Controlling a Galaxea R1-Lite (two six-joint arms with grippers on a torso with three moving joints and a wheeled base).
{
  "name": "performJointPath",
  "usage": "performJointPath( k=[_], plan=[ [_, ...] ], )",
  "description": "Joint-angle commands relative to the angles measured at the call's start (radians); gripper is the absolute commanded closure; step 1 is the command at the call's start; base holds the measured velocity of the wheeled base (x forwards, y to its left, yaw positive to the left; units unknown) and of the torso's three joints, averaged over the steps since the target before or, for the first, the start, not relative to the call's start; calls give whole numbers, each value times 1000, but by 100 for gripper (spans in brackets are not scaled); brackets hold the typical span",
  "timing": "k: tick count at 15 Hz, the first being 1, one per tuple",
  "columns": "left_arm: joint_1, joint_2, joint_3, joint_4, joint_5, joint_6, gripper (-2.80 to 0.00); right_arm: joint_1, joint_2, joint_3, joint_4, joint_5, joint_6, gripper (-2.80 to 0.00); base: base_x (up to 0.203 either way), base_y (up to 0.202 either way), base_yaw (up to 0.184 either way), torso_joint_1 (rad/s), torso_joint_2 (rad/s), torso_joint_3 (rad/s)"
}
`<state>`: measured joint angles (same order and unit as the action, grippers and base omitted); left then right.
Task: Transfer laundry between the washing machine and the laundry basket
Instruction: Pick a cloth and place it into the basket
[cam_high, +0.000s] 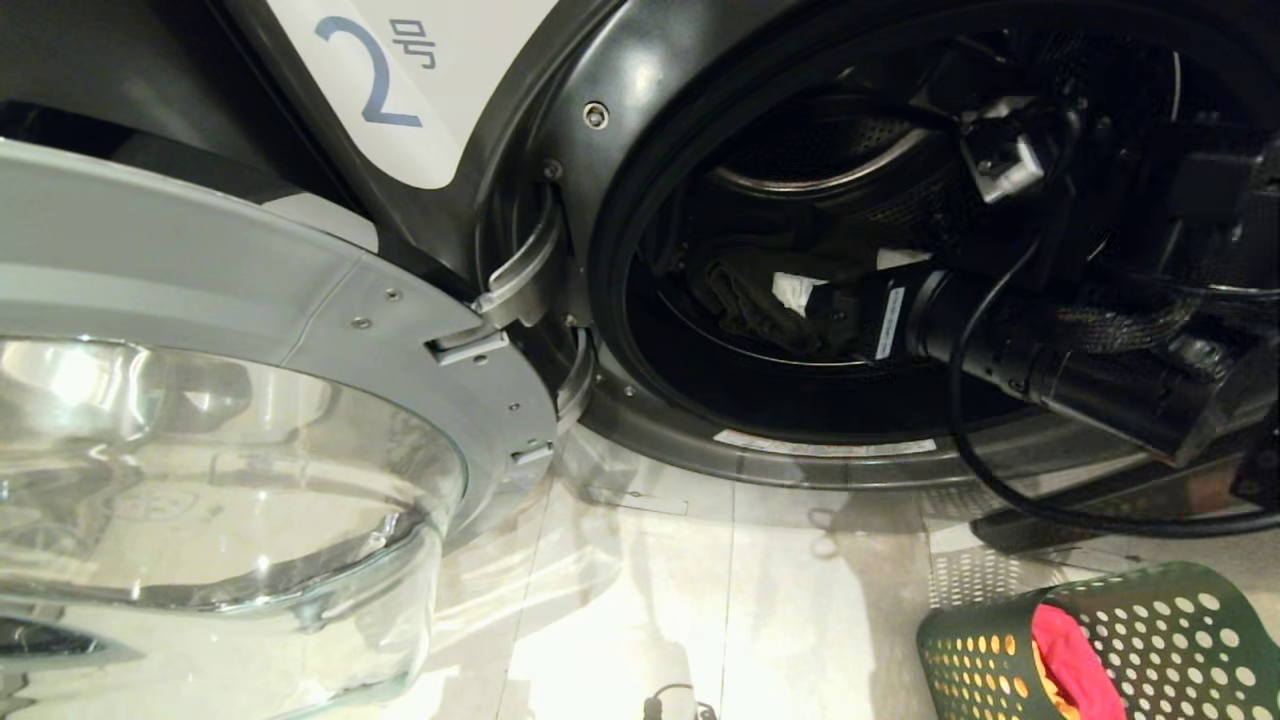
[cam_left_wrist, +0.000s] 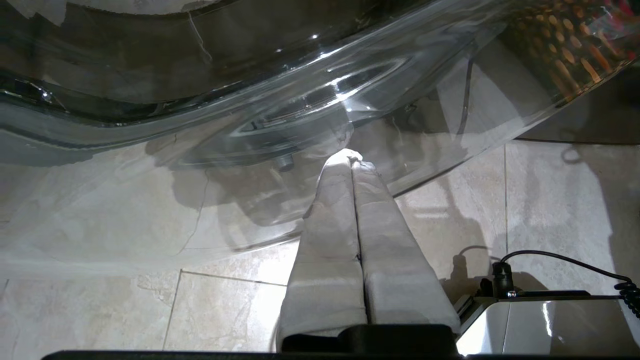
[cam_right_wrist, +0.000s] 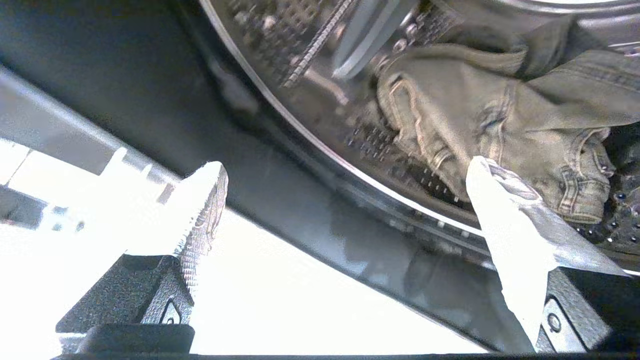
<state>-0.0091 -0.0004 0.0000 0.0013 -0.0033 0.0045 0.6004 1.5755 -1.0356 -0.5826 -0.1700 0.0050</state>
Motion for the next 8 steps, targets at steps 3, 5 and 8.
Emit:
performJointPath(
  k=[3, 5, 8],
  plan=[
    [0, 0, 0, 0, 0, 0, 0, 62, 154, 51, -180, -39, -1, -280, 0, 0, 0, 0, 0, 0],
    [0, 0, 0, 0, 0, 0, 0, 70, 152, 85, -185, -64, 5, -280, 0, 0, 0, 0, 0, 0],
    [0, 0, 0, 0, 0, 0, 0, 72, 123, 175, -220, -73, 0, -280, 0, 0, 0, 0, 0, 0]
  ],
)
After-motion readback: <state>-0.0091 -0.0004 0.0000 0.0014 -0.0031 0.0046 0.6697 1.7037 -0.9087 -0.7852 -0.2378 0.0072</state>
